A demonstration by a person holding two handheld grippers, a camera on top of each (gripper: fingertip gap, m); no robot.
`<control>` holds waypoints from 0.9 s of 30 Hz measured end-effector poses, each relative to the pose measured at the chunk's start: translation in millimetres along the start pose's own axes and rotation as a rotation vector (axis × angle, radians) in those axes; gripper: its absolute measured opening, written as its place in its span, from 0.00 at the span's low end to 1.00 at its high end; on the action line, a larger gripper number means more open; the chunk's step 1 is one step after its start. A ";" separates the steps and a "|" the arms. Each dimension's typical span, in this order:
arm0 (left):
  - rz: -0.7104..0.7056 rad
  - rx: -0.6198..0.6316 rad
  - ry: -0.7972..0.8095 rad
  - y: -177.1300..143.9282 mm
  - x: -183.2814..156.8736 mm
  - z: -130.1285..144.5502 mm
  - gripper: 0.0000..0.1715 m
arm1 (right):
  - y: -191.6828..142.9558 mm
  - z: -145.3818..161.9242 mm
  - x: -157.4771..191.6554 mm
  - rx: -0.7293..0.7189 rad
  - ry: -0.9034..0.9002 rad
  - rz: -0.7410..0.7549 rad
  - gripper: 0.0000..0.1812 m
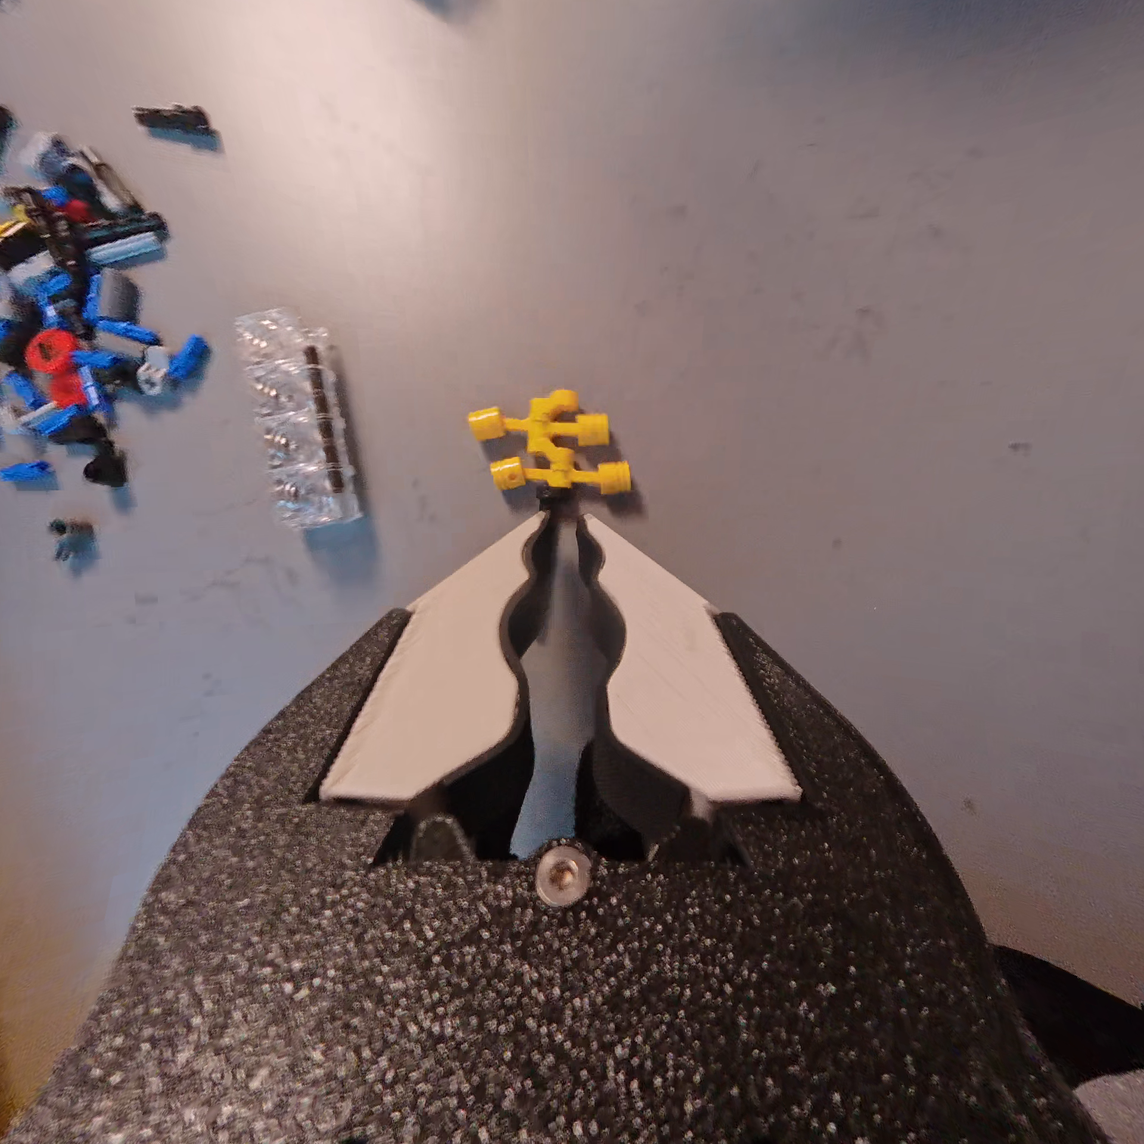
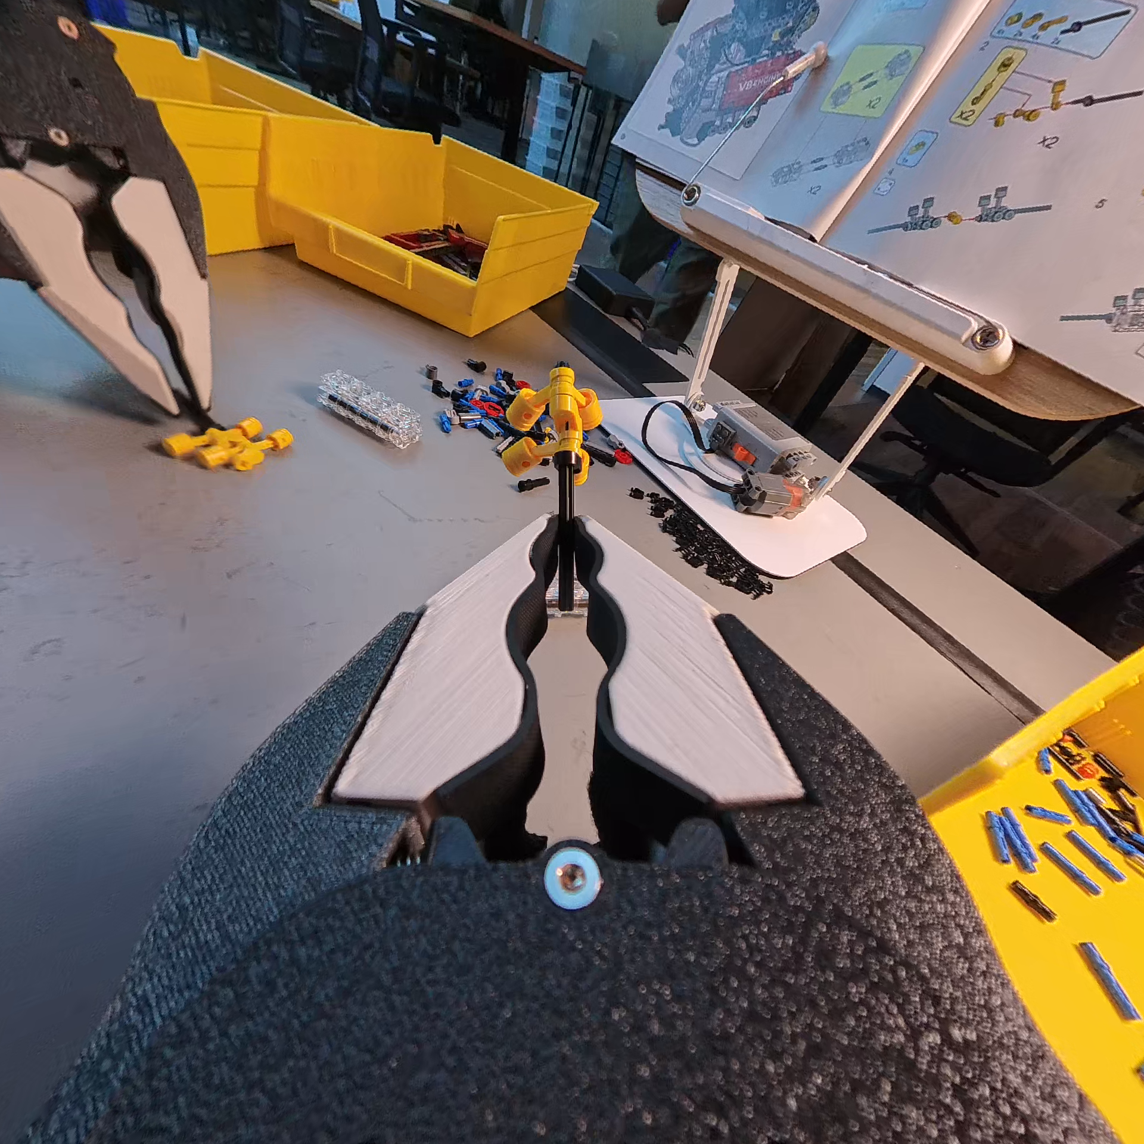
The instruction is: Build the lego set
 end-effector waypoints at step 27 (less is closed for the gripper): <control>-0.103 -0.490 -0.042 -10.1 14.7 -52.8 0.10 | -6.8 -22.6 9.7 -0.234 0.125 -0.125 0.02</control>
Point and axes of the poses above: each gripper's, where its closed fingertips meet, y out along the fingers, z out of its underside, x = y × z across the jaws, the point moved 9 cm from there along -y, back along the fingers, and after that the axes turned 1 degree about -x, right-handed, at the moved point
